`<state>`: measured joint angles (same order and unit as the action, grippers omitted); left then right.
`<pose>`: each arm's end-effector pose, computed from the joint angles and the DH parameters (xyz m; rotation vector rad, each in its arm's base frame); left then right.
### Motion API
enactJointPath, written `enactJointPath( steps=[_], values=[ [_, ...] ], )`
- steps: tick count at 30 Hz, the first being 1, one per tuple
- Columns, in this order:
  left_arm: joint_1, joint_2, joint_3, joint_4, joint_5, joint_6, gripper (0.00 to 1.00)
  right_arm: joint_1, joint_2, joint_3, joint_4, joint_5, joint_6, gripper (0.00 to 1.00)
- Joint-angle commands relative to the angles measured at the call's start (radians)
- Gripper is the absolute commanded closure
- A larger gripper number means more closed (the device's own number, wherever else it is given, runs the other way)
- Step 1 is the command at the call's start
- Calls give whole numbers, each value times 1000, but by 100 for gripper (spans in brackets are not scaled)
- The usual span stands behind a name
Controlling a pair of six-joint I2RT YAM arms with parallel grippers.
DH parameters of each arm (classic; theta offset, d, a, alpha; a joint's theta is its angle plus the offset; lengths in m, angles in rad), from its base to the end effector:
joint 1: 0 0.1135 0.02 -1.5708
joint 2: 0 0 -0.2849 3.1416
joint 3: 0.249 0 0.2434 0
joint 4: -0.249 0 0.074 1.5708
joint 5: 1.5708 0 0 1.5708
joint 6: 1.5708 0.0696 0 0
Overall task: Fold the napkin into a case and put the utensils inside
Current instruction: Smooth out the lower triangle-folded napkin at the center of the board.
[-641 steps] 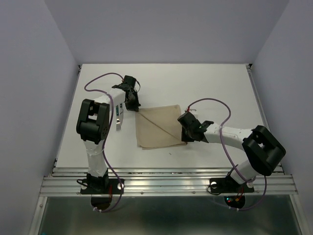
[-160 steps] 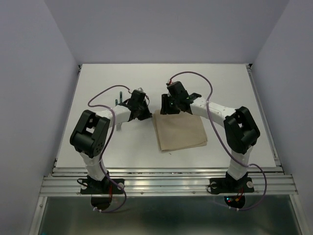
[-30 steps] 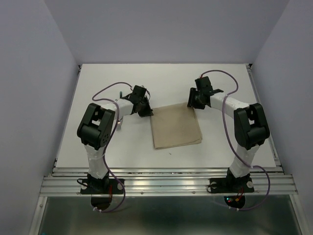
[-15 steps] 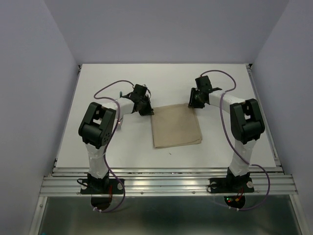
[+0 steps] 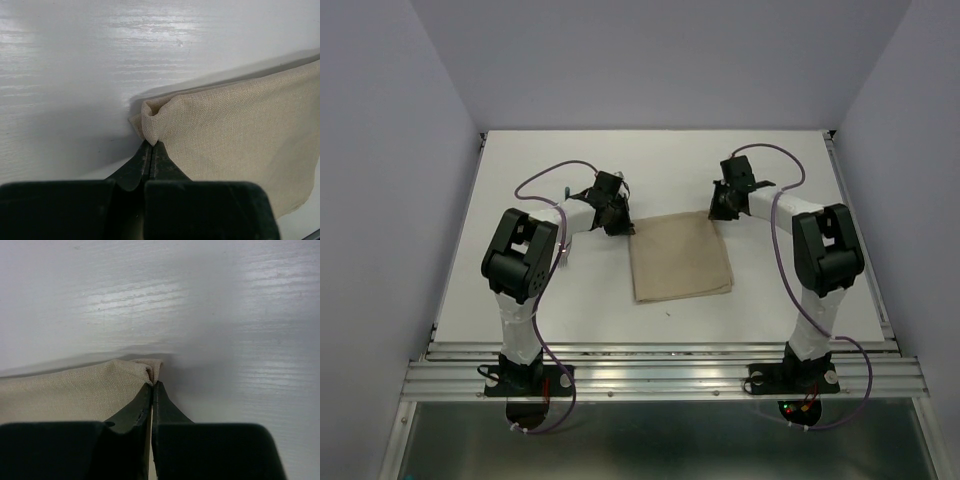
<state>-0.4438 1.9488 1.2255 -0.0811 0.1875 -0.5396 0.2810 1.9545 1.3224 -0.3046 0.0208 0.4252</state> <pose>0.3922 -0.2008 0.1645 -0.0247 2.4686 -0.6740 0.4207 0.1199 0.1710 0.1907 2.5200 0.2621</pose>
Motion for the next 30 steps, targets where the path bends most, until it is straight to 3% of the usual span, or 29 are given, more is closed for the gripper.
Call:
enactJointPath(
  steps=[1, 12, 20, 21, 22, 25, 30],
  values=[
    [1, -16, 31, -57, -17, 62, 100, -8, -74, -20, 48, 22, 14, 99],
    [1, -7, 63, -66, -10, 86, 100, -8, -115, -83, 55, -7, 56, 99],
    [1, -8, 83, -80, -3, 122, 100, -8, -241, -241, 79, -36, 130, 99],
    [1, -10, 83, -78, -2, 127, 100, -8, -255, -249, 82, -27, 132, 94],
    [1, -10, 83, -78, 0, 128, 100, -8, -262, -249, 76, 22, 127, 74],
    [1, -10, 88, -78, 7, 129, 100, -8, -258, -223, 46, 82, 112, 59],
    [1, -16, 77, -74, 4, 127, 100, -8, -296, -212, 41, 88, 119, 58]
  ],
)
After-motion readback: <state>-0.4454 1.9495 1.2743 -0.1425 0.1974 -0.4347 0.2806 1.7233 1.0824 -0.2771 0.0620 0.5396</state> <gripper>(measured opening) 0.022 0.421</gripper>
